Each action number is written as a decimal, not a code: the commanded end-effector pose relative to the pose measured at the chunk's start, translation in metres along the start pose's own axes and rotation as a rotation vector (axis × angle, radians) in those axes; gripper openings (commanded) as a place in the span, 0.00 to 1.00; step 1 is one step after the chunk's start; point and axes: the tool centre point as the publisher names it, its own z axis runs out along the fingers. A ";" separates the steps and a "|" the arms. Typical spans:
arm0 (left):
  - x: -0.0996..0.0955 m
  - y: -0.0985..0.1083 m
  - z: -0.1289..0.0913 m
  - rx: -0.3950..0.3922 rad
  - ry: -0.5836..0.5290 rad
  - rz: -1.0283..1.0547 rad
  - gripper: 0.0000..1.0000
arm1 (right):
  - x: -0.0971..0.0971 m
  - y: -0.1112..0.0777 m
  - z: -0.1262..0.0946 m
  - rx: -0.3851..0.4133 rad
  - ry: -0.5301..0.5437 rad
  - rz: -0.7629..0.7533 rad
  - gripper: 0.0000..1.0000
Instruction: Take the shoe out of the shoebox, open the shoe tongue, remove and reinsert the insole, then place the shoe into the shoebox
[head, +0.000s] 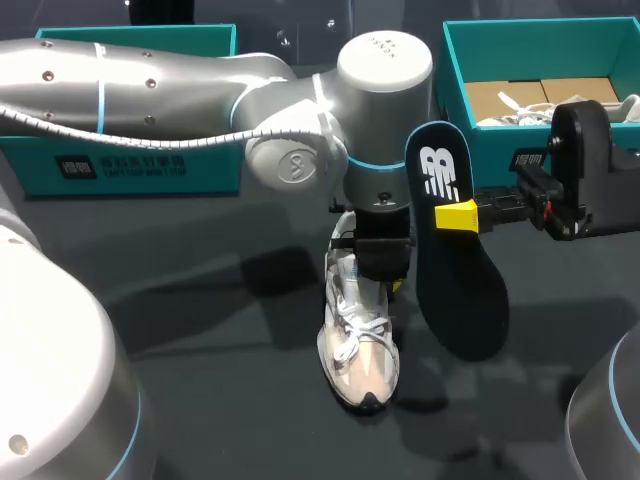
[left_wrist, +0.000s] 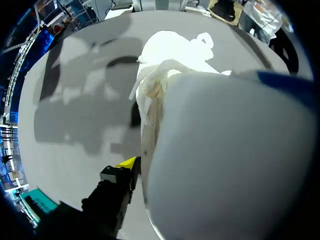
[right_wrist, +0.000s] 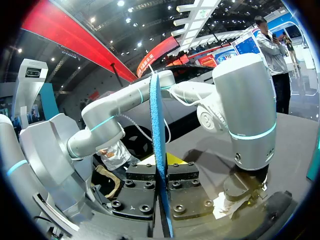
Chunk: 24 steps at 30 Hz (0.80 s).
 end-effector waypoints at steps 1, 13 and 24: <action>0.000 0.000 -0.012 -0.016 -0.028 -0.008 0.53 | 0.001 -0.002 0.001 -0.001 -0.004 0.001 0.00; -0.005 0.005 -0.127 -0.228 -0.374 -0.020 1.00 | 0.001 -0.002 0.001 -0.001 -0.004 0.001 0.00; -0.004 0.004 -0.171 -0.271 -0.549 -0.063 1.00 | 0.001 -0.002 0.001 -0.001 -0.004 0.001 0.00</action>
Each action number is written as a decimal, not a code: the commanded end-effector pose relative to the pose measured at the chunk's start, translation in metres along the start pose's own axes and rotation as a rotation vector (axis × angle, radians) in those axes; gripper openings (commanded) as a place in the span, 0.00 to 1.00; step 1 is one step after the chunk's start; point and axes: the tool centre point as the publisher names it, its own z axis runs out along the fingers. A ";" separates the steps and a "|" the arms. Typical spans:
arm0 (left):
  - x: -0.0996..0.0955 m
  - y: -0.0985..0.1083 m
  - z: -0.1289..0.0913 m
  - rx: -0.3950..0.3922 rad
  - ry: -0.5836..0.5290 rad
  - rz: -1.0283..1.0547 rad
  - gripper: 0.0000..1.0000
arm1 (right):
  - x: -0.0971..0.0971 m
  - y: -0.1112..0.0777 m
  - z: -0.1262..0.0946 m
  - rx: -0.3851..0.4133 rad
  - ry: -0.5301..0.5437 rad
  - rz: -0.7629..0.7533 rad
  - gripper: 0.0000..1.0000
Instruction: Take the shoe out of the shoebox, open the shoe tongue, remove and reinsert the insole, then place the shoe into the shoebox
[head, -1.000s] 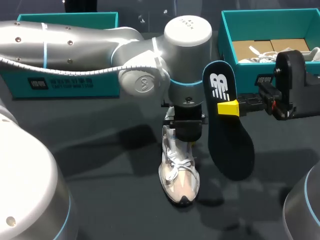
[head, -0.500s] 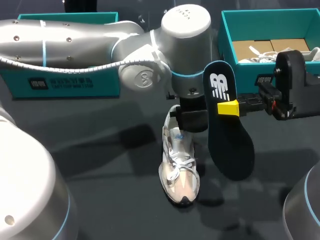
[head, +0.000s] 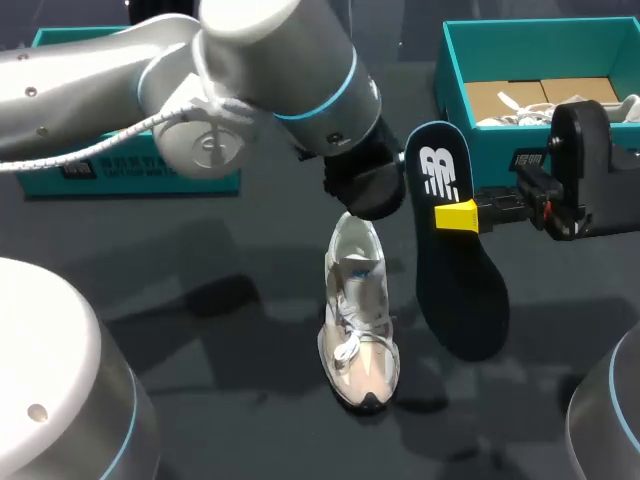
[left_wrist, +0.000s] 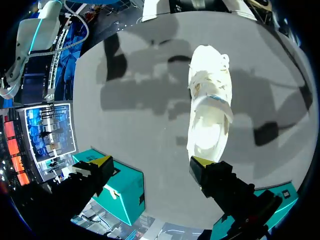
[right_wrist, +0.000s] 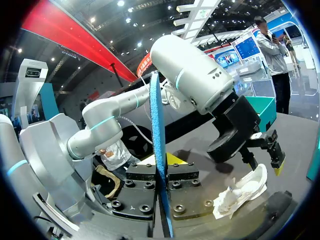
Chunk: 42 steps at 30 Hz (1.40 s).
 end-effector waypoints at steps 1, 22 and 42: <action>0.016 -0.005 -0.023 -0.018 -0.120 0.003 1.00 | 0.001 -0.001 0.001 -0.001 -0.004 0.001 0.00; -0.024 0.017 -0.064 0.092 -0.615 -0.048 1.00 | 0.001 -0.001 0.001 -0.001 -0.004 0.001 0.00; -0.019 0.031 -0.091 0.056 -0.798 -0.185 1.00 | -0.080 0.018 -0.034 -0.085 0.067 0.182 0.00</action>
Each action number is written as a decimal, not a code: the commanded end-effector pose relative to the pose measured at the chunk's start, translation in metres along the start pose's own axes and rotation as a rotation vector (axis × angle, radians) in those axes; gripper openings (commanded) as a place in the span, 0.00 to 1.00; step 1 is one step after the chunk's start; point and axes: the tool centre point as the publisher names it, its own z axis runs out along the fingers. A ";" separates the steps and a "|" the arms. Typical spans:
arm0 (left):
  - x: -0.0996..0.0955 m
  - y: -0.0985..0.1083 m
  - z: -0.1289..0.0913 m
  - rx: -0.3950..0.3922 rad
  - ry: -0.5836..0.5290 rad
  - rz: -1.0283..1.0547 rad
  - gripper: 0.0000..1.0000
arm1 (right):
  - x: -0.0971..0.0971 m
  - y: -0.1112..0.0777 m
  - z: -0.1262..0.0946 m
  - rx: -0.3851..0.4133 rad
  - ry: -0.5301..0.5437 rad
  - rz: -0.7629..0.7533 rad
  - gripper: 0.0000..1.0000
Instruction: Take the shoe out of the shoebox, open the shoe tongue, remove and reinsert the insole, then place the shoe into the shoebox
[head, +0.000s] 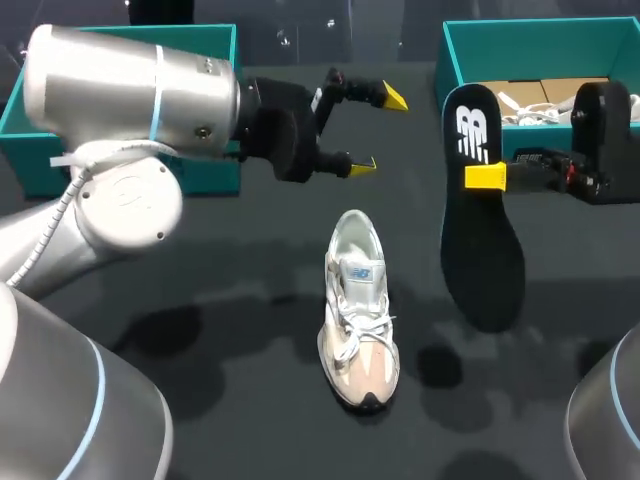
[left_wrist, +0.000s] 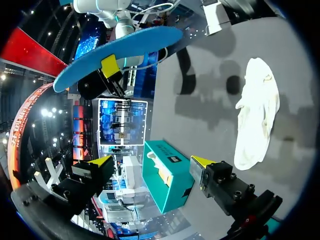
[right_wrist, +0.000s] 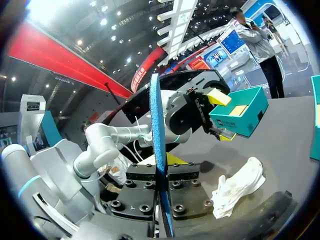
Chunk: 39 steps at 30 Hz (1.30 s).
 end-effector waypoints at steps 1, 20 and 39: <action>0.004 -0.002 -0.001 -0.001 -0.085 0.003 1.00 | -0.022 0.007 0.005 0.016 0.054 0.001 0.00; -0.013 0.006 -0.019 -0.047 -0.211 0.065 1.00 | -0.081 0.050 -0.028 -0.032 0.049 0.210 0.00; -0.015 0.009 -0.009 0.001 -0.214 0.057 1.00 | -0.110 0.068 -0.030 -0.035 0.015 0.358 0.00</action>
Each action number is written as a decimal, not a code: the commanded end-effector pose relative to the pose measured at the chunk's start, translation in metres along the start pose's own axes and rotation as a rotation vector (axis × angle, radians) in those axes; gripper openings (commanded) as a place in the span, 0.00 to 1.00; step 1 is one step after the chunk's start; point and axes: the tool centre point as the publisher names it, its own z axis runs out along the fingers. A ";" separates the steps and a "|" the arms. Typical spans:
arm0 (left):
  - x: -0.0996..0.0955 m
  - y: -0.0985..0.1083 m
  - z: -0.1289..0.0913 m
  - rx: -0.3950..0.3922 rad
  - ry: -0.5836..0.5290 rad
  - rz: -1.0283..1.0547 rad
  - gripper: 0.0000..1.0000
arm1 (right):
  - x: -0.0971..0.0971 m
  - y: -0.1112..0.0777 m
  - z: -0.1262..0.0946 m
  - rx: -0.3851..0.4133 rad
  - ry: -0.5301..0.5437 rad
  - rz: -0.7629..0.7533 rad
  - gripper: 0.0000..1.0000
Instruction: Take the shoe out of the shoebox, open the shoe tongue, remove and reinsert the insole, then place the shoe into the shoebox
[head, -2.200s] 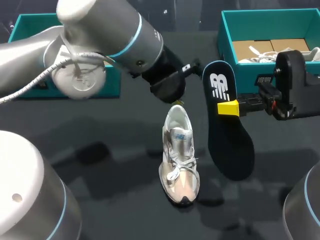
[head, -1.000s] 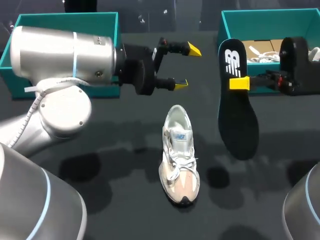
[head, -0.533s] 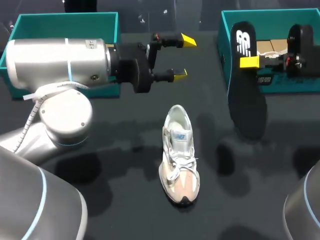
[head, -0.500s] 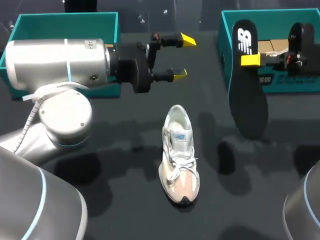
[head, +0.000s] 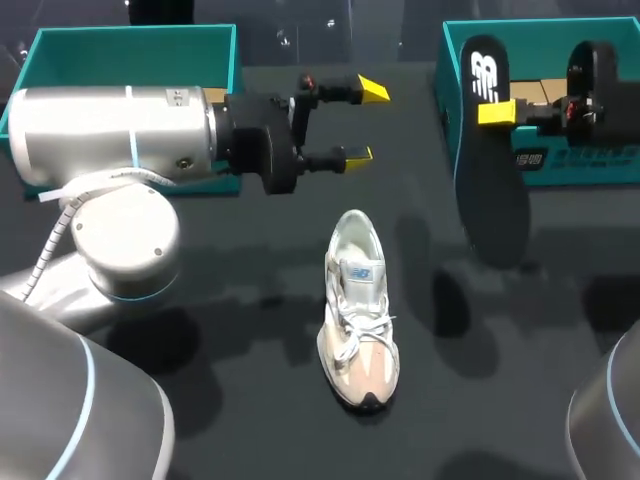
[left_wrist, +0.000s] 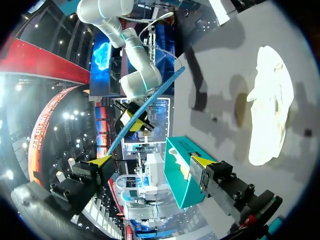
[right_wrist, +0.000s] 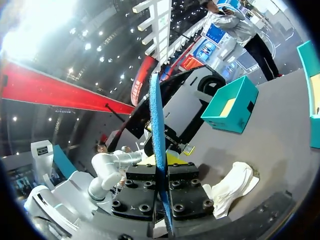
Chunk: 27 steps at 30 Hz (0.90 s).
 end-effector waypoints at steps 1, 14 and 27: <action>-0.002 0.009 0.009 0.031 -0.009 -0.001 1.00 | -0.013 0.019 0.005 0.015 -0.023 0.088 0.00; -0.005 0.014 0.013 0.034 -0.012 -0.030 1.00 | -0.029 0.028 0.010 -0.014 -0.038 0.177 0.00; 0.002 0.015 0.032 0.061 -0.021 -0.065 1.00 | -0.052 0.043 0.027 -0.025 -0.100 0.390 0.00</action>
